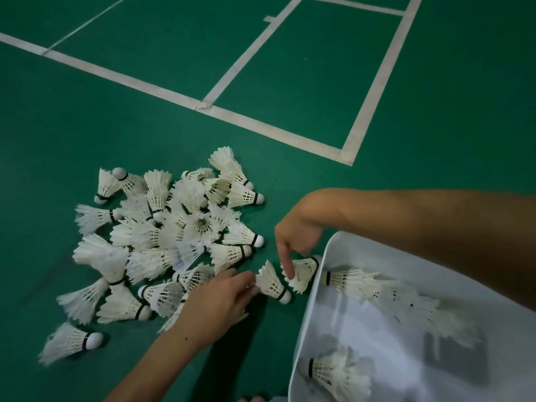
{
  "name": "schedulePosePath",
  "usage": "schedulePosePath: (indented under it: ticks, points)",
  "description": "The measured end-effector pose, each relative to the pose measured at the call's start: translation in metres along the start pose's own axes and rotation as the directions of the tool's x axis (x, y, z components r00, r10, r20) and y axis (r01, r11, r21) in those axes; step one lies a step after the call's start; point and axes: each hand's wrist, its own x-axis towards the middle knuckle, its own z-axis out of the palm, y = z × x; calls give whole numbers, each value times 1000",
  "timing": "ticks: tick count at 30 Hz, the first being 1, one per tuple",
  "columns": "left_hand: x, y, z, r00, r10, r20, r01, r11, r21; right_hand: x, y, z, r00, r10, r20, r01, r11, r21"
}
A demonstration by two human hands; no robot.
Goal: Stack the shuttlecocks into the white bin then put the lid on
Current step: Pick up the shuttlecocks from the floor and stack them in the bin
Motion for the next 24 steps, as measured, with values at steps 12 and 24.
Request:
schedulePosePath:
  ticks: [12,24]
  points:
    - [7,14,-35,975,-113,-193,9,881,-474,-33,15,9,851,94,-517,-96,995,22]
    - [-22,102,-129,859,-81,-505,-258,784,-565,-171,-22,80,197,371,-908,-187,923,337]
